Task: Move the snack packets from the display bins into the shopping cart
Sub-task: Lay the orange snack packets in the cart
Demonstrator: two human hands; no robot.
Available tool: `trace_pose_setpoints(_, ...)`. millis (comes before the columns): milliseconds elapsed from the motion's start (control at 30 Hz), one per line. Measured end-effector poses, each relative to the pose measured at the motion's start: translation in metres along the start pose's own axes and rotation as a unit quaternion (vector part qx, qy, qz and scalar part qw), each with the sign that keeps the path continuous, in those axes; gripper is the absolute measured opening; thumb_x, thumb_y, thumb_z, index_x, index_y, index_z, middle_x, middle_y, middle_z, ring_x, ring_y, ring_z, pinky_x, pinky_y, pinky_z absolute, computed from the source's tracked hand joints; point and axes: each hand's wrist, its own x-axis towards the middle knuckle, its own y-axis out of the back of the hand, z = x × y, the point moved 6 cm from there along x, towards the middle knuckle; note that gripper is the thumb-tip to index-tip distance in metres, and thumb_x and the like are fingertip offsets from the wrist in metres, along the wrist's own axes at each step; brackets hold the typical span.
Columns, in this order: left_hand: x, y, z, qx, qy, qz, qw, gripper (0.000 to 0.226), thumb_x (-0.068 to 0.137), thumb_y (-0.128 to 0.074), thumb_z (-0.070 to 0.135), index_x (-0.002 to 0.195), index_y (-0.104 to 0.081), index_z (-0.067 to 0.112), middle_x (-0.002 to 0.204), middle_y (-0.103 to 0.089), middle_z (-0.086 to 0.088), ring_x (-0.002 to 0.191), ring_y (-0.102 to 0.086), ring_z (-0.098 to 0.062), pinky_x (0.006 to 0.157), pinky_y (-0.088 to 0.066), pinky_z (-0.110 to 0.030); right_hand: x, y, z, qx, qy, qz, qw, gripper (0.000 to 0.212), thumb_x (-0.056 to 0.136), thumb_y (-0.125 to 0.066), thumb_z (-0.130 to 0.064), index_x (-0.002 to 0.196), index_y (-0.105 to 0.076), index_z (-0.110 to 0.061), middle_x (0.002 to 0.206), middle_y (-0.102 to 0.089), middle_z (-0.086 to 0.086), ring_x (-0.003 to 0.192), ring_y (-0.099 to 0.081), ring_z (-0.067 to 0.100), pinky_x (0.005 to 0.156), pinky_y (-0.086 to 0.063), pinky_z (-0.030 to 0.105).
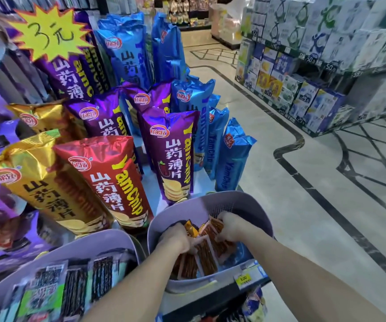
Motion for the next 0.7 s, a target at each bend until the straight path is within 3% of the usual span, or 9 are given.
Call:
trace_pose_setpoints(167,-0.011,0.005,0.006,0.047,-0.004,0.058,0.997,0.079,0.093,-0.074,0.050,0.156,-0.042,0.015,0.148,-0.059,-0.010,0.133,-0.059,-0.031,0.106,-0.052,-0.041,-0.002,0.004,-0.006,-0.064,0.030,0.017,0.997,0.038,0.092,-0.072,-0.034,0.125,-0.062,-0.017,0.124,-0.069,0.007,0.112,-0.066,0.027,0.083,-0.050,0.032)
trace_pose_setpoints(267,-0.021,0.013,0.012,0.079,-0.013,0.100,0.992,0.069,0.097,-0.071,0.040,0.155,-0.044,0.017,0.146,-0.060,-0.010,0.133,-0.060,-0.031,0.106,-0.052,-0.041,-0.008,0.008,-0.011,-0.109,0.051,0.032,0.992,0.036,0.095,-0.062,-0.034,0.127,-0.066,-0.017,0.124,-0.071,0.009,0.111,-0.067,0.029,0.091,-0.054,0.037)
trace_pose_setpoints(367,-0.037,0.028,0.021,0.112,-0.033,0.146,0.982,0.059,0.099,-0.066,0.035,0.153,-0.048,0.018,0.144,-0.062,-0.010,0.129,-0.062,-0.032,0.102,-0.053,-0.043,-0.022,0.018,-0.016,-0.169,0.066,0.077,0.980,0.041,0.099,-0.054,-0.036,0.134,-0.060,-0.013,0.133,-0.064,0.014,0.119,-0.062,0.035,0.099,-0.052,0.044)
trace_pose_setpoints(533,-0.086,0.057,0.028,0.146,-0.070,0.244,0.956,0.053,0.101,-0.058,0.044,0.146,-0.052,0.017,0.142,-0.063,-0.009,0.129,-0.060,-0.032,0.103,-0.051,-0.043,-0.060,0.044,-0.031,-0.267,0.100,0.170,0.943,0.051,0.103,-0.049,-0.042,0.143,-0.050,-0.010,0.142,-0.055,0.016,0.131,-0.052,0.038,0.105,-0.045,0.046)
trace_pose_setpoints(700,-0.142,0.076,0.011,0.118,-0.045,0.333,0.934,0.049,0.103,-0.055,0.049,0.143,-0.054,0.021,0.141,-0.062,-0.003,0.129,-0.056,-0.027,0.106,-0.046,-0.043,-0.097,0.061,-0.054,-0.258,0.132,0.212,0.933,0.050,0.103,-0.050,-0.040,0.146,-0.047,-0.015,0.146,-0.054,0.011,0.133,-0.052,0.033,0.105,-0.047,0.044)
